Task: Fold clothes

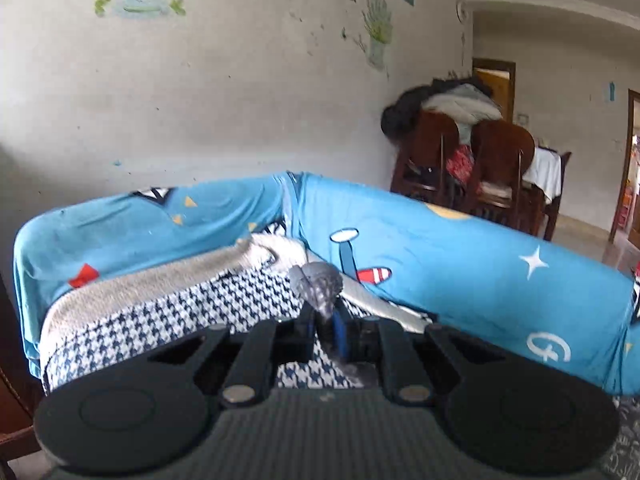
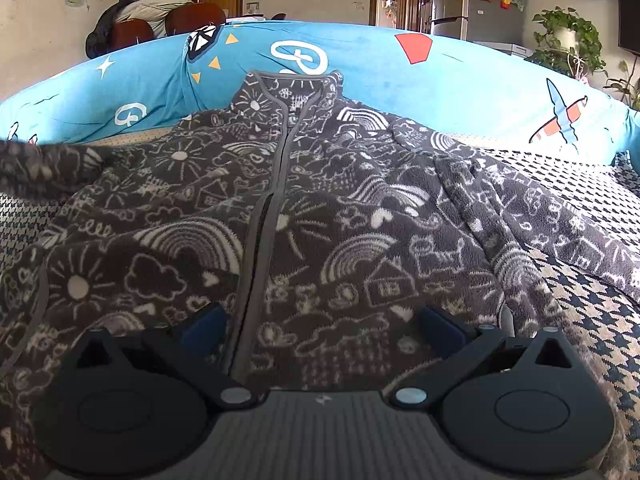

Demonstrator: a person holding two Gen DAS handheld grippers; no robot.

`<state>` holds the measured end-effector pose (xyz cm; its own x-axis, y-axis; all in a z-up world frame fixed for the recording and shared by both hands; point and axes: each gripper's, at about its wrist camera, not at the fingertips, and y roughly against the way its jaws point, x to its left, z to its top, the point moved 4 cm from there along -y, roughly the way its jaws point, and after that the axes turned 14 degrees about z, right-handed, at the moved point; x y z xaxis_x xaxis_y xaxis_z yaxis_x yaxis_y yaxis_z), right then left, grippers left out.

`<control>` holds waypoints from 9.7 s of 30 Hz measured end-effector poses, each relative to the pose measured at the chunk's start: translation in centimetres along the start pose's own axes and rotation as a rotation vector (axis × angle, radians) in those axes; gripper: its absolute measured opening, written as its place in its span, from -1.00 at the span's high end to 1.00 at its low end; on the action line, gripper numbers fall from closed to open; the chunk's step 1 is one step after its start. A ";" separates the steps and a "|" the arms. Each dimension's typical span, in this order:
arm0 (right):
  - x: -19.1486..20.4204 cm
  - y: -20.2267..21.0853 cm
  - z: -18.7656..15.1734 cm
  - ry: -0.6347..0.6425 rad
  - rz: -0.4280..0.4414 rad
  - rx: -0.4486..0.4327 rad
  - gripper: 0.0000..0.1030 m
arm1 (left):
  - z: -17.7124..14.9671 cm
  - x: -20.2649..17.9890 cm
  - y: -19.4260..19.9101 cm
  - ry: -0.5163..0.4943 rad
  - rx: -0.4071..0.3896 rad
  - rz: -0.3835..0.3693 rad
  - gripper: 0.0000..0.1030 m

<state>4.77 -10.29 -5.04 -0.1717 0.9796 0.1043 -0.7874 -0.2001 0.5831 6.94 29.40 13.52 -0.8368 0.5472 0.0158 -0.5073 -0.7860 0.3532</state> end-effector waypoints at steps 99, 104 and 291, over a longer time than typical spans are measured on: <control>0.0 0.1 0.1 0.015 -0.008 0.014 -1.00 | -8.2 -2.4 -12.1 -0.470 0.374 0.292 -0.11; 0.0 0.0 0.1 0.016 -0.010 0.016 -1.00 | -7.3 -2.2 -10.8 -0.396 0.368 0.246 -0.14; -4.5 15.0 -6.7 -0.223 -0.138 -0.045 0.30 | -22.5 -6.6 17.0 -0.754 0.200 -0.501 -1.00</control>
<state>-10.20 -17.82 -2.16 0.0703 0.9764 0.2042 -0.8208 -0.0598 0.5681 -0.77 5.98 -1.67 -0.1388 0.9072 0.3972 -0.6704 -0.3813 0.6365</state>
